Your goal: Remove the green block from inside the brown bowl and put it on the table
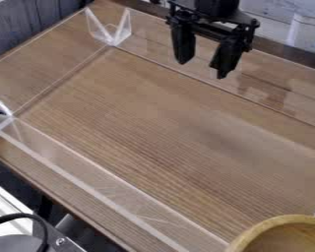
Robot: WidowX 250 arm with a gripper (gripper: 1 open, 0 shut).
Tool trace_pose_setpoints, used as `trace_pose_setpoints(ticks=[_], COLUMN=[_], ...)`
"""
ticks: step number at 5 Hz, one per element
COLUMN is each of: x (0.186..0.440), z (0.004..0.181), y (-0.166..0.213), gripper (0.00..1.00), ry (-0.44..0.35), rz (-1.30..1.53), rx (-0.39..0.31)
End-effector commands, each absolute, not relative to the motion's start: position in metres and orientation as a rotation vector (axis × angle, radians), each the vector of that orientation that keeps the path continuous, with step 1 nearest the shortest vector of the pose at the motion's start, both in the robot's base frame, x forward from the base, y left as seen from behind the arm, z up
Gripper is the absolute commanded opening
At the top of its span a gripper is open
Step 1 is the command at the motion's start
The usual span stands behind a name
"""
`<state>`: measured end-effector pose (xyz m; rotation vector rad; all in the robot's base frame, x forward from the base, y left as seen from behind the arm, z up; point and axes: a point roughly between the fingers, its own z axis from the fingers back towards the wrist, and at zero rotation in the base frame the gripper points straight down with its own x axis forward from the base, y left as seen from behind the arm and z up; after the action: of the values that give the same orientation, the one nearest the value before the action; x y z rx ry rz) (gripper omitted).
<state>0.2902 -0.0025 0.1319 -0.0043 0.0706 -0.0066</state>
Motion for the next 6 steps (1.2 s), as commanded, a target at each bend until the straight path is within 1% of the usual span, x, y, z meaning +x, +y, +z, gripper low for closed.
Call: trace_pose_setpoints(ticks=[1, 2, 4, 6], x=[0.288, 0.298, 0.292, 0.287], z=[0.124, 0.126, 0.119, 0.119], y=[-0.002, 0.003, -0.001, 0.039], gripper=[1.00, 1.00, 1.00, 1.00], ry=[0.122, 0.159, 0.177, 0.101], rz=[-0.007, 0.003, 0.012, 0.007], rx=[-0.015, -0.043, -0.024, -0.003])
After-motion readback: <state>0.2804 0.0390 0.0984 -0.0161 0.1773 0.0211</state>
